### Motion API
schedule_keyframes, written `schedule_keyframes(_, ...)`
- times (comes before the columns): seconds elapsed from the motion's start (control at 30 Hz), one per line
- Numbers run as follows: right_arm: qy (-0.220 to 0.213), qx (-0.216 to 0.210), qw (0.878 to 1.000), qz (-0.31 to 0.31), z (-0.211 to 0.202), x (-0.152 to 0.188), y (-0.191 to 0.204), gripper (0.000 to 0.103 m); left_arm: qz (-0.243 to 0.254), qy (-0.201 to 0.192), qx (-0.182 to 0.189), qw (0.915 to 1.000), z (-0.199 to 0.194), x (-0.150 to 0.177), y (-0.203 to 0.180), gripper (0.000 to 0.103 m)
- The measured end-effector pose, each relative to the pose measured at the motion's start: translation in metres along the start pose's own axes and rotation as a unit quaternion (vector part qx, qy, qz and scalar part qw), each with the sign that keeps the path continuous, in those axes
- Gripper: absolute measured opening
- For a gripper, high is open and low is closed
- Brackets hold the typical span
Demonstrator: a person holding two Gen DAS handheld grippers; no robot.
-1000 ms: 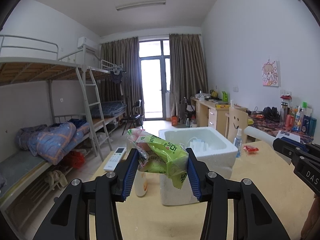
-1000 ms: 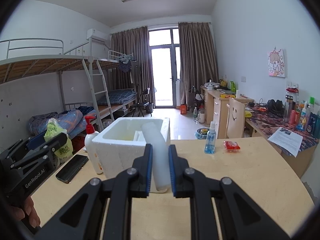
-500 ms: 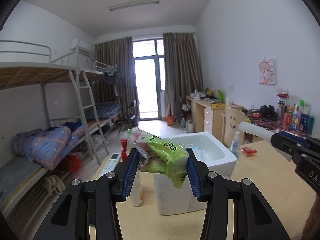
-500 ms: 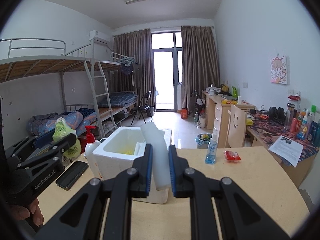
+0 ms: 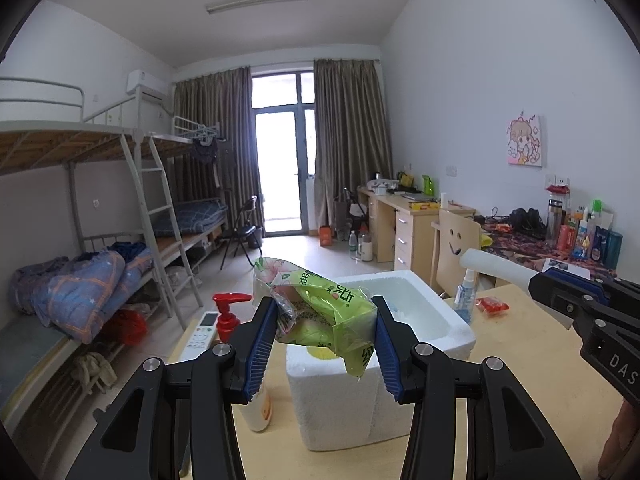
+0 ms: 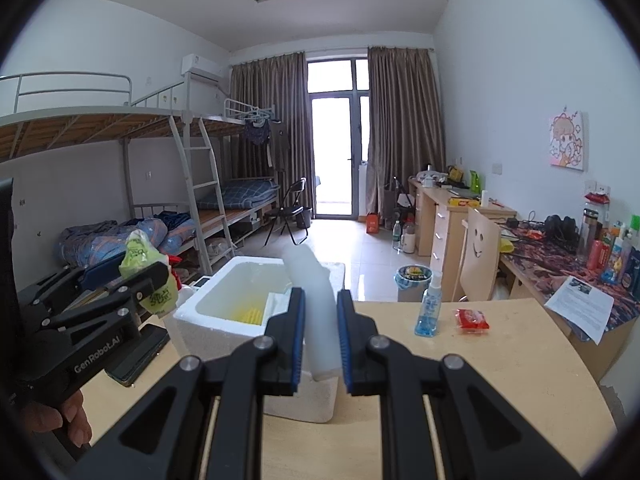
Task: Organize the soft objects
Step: 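Lower the snack packet into the foam box and open the left tool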
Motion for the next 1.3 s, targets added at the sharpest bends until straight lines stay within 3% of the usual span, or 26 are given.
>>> schedule_keyframes(0.5,0.018,0.004,1.000,-0.016,0.035,-0.006,0.013,0.019,-0.001,0.012,0.007,0.9999,0.033,-0.006,0.013,0.049)
schedule_keyframes(0.87,0.033,-0.007,0.999,-0.013,0.051,-0.006,0.015,0.019,-0.004,0.034,0.045,0.9984,0.058,-0.009,0.018,0.049)
schedule_keyframes(1.3,0.038,0.012,0.999,0.001,0.051,-0.004,0.005,0.019,-0.015,0.068,0.075,0.9947,0.088,-0.007,0.017,0.049)
Point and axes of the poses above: each gripper's, at about its wrist camera, not at the fingertips, and z roughly the way its jaws point, y to its left, x to its underside, the point moved 4 cm from there along z, roughly the way its jaws point, and after that the axes turned 15 degrees about x, right-handed, at the moved point
